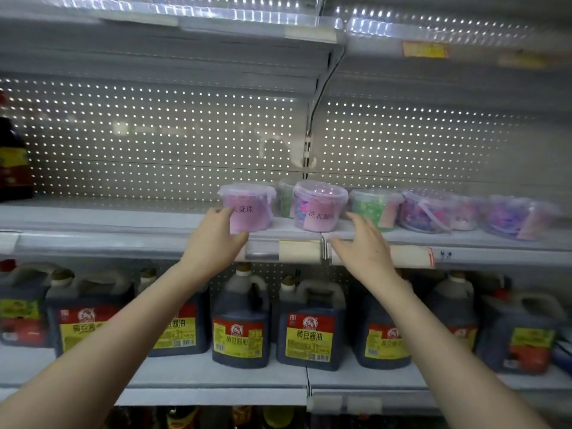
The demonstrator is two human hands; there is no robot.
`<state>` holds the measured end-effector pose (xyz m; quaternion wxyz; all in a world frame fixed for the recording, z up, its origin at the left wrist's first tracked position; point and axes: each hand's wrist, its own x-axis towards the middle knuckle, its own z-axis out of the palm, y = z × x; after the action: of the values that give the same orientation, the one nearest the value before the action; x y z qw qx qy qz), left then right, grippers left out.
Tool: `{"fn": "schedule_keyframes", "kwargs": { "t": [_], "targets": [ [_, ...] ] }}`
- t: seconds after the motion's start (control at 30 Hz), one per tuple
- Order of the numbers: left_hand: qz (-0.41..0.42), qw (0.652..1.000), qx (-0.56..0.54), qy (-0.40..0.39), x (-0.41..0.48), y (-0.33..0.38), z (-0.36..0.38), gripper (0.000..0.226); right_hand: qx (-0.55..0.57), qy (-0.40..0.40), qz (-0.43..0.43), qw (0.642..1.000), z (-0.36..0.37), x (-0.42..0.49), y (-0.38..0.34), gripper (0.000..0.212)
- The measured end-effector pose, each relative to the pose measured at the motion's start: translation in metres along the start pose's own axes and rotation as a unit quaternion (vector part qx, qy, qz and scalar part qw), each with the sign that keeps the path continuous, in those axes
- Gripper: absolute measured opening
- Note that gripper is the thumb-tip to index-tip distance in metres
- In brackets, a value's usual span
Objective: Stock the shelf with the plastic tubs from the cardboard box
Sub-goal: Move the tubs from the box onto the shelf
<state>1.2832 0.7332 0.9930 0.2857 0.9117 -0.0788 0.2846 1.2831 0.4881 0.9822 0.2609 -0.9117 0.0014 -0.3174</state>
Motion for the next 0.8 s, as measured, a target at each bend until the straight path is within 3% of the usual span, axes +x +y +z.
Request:
{"fn": "schedule_keyframes", "kwargs": {
  "t": [0.13,0.4,0.8],
  "targets": [
    [0.065,0.998,0.019,-0.018,-0.038,0.013,0.012,0.053,-0.047,-0.011,-0.007,0.999,-0.009,-0.043,0.013,0.049],
    [0.140,0.983,0.057,-0.103,-0.088,0.047,0.063,0.048,-0.191,-0.060,-0.027,0.979,-0.041,-0.116,0.066,0.051],
    [0.274,0.934,0.047,-0.224,-0.157,0.173,0.180,0.040,-0.281,-0.114,0.116,0.946,-0.131,-0.227,0.210,0.051]
  ]
}}
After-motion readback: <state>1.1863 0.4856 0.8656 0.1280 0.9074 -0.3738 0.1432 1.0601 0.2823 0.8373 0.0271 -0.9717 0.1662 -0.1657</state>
